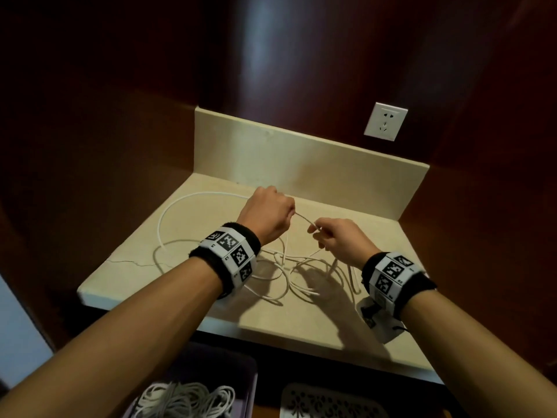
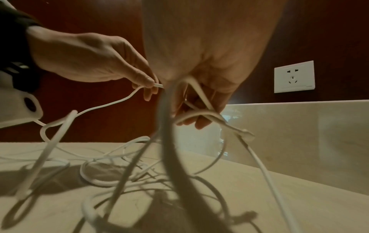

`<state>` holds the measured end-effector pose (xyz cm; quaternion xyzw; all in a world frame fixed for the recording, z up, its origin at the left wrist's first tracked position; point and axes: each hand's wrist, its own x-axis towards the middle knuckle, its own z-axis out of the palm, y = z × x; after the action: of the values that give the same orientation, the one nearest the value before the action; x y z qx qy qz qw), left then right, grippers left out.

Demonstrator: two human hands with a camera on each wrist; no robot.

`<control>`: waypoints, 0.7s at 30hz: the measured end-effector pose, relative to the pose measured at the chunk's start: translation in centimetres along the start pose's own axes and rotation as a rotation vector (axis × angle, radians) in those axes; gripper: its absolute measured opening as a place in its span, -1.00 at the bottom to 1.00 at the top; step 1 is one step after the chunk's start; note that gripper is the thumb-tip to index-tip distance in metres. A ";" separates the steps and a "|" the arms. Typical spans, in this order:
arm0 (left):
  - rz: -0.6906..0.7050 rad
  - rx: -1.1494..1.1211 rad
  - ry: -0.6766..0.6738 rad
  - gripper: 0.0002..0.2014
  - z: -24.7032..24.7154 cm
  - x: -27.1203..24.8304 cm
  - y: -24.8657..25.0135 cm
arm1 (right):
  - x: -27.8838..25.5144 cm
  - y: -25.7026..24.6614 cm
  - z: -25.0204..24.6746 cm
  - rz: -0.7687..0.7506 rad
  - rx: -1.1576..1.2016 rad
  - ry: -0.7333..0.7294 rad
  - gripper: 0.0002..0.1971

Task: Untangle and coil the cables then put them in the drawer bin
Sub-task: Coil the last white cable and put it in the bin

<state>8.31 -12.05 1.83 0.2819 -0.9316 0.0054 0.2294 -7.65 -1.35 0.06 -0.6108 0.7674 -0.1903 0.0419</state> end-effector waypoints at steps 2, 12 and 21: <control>-0.023 0.011 0.028 -0.69 0.1 0.0 -0.7 | -0.6 1.0 0.1 0.038 -0.039 -0.065 -0.80; -0.119 -0.129 0.066 -0.72 -0.1 0.3 -0.8 | -1.2 2.2 -1.0 0.047 -0.039 0.022 -0.69; -0.110 -0.392 0.162 -0.76 -0.9 0.6 0.7 | -0.6 -1.0 -4.5 0.084 0.142 0.222 -0.80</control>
<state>7.84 -11.64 3.03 0.2811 -0.8766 -0.1658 0.3537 -7.92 0.12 4.48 -0.5489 0.7767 -0.3087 0.0076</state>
